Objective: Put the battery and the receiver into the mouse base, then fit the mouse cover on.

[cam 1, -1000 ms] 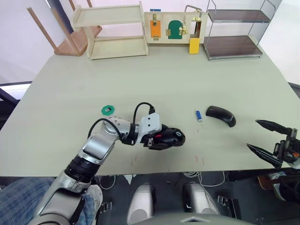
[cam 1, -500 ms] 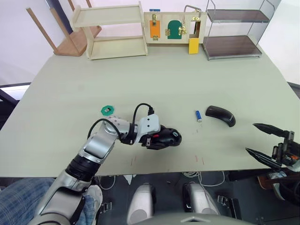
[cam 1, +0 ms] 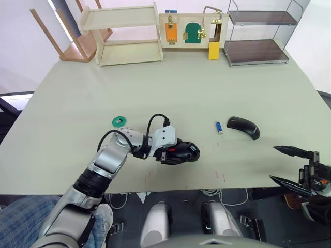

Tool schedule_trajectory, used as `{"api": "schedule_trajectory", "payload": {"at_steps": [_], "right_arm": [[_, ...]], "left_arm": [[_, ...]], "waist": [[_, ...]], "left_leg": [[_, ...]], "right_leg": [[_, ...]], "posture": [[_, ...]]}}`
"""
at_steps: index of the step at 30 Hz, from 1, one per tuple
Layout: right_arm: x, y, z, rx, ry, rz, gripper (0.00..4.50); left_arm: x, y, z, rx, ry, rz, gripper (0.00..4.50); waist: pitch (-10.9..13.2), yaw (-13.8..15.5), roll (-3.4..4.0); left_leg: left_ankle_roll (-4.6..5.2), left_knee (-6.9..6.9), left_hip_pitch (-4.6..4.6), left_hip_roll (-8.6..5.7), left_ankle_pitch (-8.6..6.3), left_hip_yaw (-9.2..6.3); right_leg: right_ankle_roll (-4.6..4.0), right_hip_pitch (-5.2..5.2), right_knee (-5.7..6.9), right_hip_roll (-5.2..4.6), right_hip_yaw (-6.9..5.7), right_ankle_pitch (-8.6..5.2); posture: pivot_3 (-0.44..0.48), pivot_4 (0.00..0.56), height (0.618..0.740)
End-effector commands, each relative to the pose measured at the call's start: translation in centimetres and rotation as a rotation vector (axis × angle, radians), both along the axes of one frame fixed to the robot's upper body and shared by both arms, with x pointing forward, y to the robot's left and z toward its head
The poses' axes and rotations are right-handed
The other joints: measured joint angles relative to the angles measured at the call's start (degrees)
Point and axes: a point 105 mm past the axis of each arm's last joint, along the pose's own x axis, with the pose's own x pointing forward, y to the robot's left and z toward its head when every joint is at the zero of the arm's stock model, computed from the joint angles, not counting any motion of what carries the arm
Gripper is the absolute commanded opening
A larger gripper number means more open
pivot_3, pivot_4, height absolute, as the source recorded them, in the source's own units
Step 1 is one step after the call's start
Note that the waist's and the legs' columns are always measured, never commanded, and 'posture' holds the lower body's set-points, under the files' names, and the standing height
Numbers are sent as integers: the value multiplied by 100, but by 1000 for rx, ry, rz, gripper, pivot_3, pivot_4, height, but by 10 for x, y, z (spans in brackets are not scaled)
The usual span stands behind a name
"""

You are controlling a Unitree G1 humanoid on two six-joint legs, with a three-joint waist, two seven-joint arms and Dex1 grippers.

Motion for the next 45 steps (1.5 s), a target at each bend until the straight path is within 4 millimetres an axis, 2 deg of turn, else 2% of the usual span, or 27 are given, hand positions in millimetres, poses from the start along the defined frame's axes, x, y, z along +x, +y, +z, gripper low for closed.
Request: {"api": "schedule_trajectory", "payload": {"at_steps": [1, 7, 15, 26, 32, 34, 38, 45], "right_arm": [[-2, -1, 1, -14, -19, 2, 4500], [-4, 10, -14, -12, 86, -30, 4500], [15, 29, -29, -5, 118, -245, 4500], [45, 55, -23, 90, 101, -484, 4500], [63, 56, -34, 9, 114, -606, 4500], [67, 62, -31, 35, 128, -619, 4500], [74, 86, -25, 56, 148, -587, 4500], [92, 103, -33, 35, 250, -670, 4500]], "left_arm": [[-1, -1, -4, 18, 8, -14, 2941], [-1, -2, -4, 22, 12, -19, 2941], [-2, 0, -6, 24, 17, -21, 2941], [-4, 3, -10, 33, 32, -29, 2941], [-4, 3, -10, 34, 34, -36, 2941], [-5, 2, -11, 35, 35, -40, 2941], [-4, 2, -11, 35, 35, -44, 2941], [-5, 2, -11, 37, 38, -48, 2941]], "waist": [[0, 0, 0], [-1, 12, 1], [-2, 11, 2], [-2, -2, 2], [-3, -2, 3], [-3, -5, 3], [-3, -8, 3], [-4, -10, 2]], "left_leg": [[0, 0, 0, 0, 0, 0], [0, 0, 0, 0, 0, -1], [0, 10, 1, 1, 0, -1], [0, 10, -1, 4, 0, -1], [0, 10, -2, 4, 0, 0], [0, 10, -3, 4, 0, 1], [0, 10, -2, 4, 0, 0], [0, 10, -5, 4, 0, 1]], "right_leg": [[0, 0, 0, 0, 0, 0], [-1, 0, 2, 0, -1, 0], [11, 0, 9, 0, -1, -8], [9, -2, 11, 3, -1, -8], [9, -4, 14, 2, 0, -8], [5, -5, 13, 2, 0, -6], [5, -5, 15, 3, 0, -7], [0, -6, 15, 2, 0, -4]], "posture": [[0, 150, 740], [0, 150, 740], [0, 150, 740], [0, 150, 740], [0, 150, 740], [0, 150, 740], [0, 150, 740], [0, 150, 740]]}}
